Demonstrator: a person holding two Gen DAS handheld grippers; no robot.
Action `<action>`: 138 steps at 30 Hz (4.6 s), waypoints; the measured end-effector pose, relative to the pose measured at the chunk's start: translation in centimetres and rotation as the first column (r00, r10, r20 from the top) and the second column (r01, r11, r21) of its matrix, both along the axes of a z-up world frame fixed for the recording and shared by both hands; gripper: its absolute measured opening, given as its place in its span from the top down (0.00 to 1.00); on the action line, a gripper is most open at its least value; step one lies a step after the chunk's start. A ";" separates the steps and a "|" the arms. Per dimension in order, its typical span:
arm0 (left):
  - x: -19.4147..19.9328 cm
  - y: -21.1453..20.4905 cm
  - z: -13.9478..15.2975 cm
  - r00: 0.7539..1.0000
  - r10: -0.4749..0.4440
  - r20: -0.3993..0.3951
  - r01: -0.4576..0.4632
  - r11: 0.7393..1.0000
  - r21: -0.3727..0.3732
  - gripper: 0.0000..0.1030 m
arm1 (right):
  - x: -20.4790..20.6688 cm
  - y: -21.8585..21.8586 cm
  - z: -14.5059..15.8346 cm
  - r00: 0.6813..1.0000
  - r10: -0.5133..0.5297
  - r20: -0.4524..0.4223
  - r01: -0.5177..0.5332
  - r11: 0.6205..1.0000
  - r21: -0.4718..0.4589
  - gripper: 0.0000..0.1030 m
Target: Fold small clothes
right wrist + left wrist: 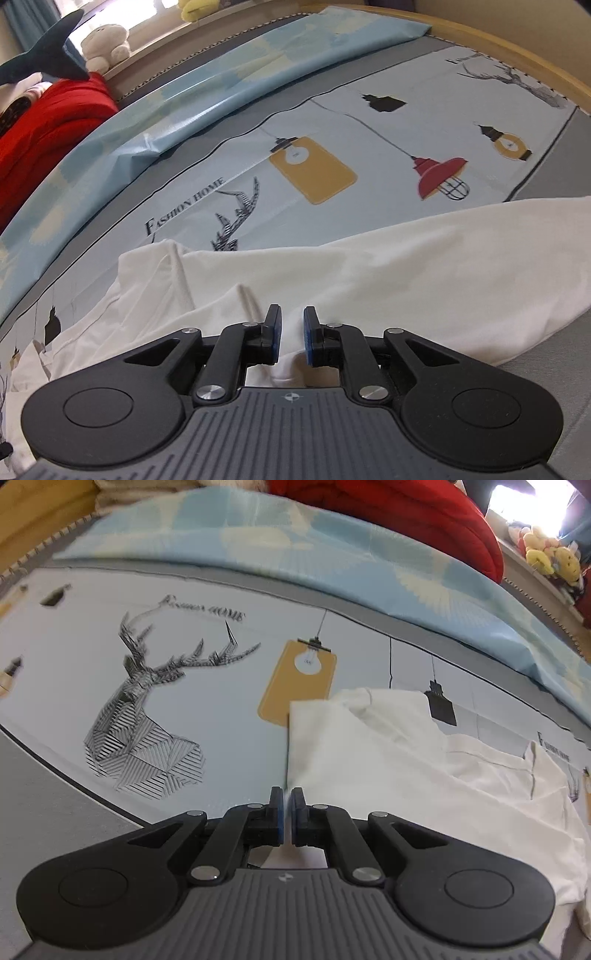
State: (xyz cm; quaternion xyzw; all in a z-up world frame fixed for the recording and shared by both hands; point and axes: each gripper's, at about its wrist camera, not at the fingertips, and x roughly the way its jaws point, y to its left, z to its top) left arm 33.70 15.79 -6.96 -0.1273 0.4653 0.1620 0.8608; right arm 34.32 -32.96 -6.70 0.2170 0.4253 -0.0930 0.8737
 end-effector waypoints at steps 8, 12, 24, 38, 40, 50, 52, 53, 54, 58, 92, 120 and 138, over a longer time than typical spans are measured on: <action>-0.5 -2.4 -0.3 0.996 -0.088 -0.013 0.085 0.989 -0.118 0.82 | -1.3 -3.3 0.3 0.997 -0.075 -0.015 0.075 0.997 0.023 0.88; -0.7 -0.4 -4.4 0.981 0.010 -0.194 -0.052 0.976 -0.213 0.84 | -2.6 -5.9 0.5 0.989 -0.147 -0.014 0.147 0.988 0.038 0.86; -1.0 -5.3 0.1 0.991 -0.106 -0.083 0.087 0.975 -0.206 0.68 | -8.8 -17.4 -1.4 0.816 -0.573 -0.070 0.575 0.818 0.002 0.69; -0.9 -5.7 0.3 0.983 -0.170 -0.075 0.155 0.971 -0.182 0.65 | -11.8 -25.5 -4.9 0.649 -0.752 -0.114 0.761 0.637 0.126 0.63; -1.0 -5.4 0.4 0.984 -0.163 -0.072 0.148 0.972 -0.181 0.65 | -11.8 -26.1 -5.0 0.641 -0.761 -0.105 0.767 0.630 0.117 0.88; -2.4 -2.0 2.1 0.992 -0.119 -0.039 0.108 0.973 -0.205 0.65 | -7.8 -19.0 3.8 0.734 -0.651 0.195 0.671 0.739 -0.060 0.97; -2.9 -1.0 2.5 0.994 -0.101 -0.032 0.092 0.973 -0.211 0.65 | -6.4 -14.1 7.9 0.786 -0.515 0.342 0.579 0.807 -0.116 0.97; -3.1 -0.3 2.7 0.996 -0.087 -0.029 0.079 0.974 -0.214 0.65 | -6.0 -11.6 9.3 0.802 -0.443 0.401 0.533 0.834 -0.144 0.97; -3.3 0.2 2.8 0.997 -0.077 -0.029 0.069 0.974 -0.218 0.65 | -5.6 -8.3 10.8 0.814 -0.346 0.466 0.467 0.867 -0.172 0.97; -3.4 2.0 3.0 0.999 -0.035 -0.030 0.027 0.972 -0.233 0.65 | -4.8 5.6 12.2 0.851 0.058 0.522 0.020 0.990 -0.142 0.97; 1.3 -2.4 -3.8 0.980 -0.177 -0.085 0.150 0.955 -0.256 0.97 | -0.8 2.4 4.7 0.978 -0.184 0.101 0.185 0.983 -0.006 0.58; -0.6 -1.2 0.2 1.000 -0.010 0.015 0.011 0.997 -0.080 0.79 | 0.8 4.1 1.9 0.979 -0.192 0.069 0.179 0.970 0.163 0.64; -0.3 -0.4 0.2 1.000 0.019 0.017 -0.016 0.989 -0.150 0.79 | 6.0 5.7 1.9 0.987 -0.077 0.138 0.063 0.993 0.103 1.00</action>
